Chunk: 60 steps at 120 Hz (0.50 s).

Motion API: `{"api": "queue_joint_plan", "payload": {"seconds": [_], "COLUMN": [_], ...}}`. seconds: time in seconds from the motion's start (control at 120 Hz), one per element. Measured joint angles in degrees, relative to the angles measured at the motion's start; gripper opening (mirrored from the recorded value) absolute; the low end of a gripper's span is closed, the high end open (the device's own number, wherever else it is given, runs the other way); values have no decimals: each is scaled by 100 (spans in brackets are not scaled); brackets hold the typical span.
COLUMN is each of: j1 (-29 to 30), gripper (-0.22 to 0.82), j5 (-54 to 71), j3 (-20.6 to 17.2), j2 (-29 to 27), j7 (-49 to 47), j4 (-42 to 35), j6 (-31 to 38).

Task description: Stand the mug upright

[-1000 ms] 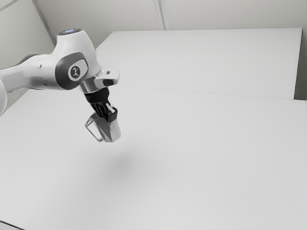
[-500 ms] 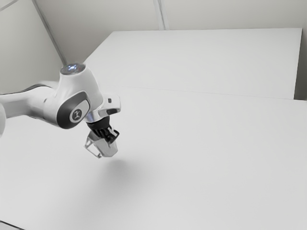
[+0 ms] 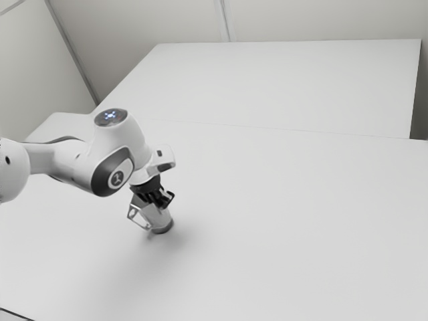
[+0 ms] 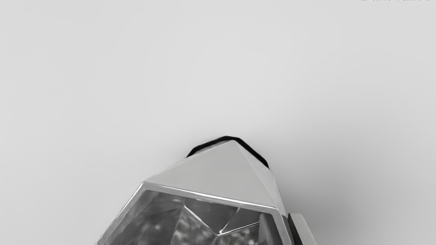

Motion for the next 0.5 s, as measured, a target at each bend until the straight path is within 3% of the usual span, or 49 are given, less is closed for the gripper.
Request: {"api": "queue_joint_plan", "payload": {"seconds": [0.267,0.5], "j1": [7,-49], "gripper": [-16,23], "j5": [4,-73], "j3": [-4,-8], "j2": [254,189], "j7": [-193,-222], "j4": [12,43], "j6": [204,260]}}
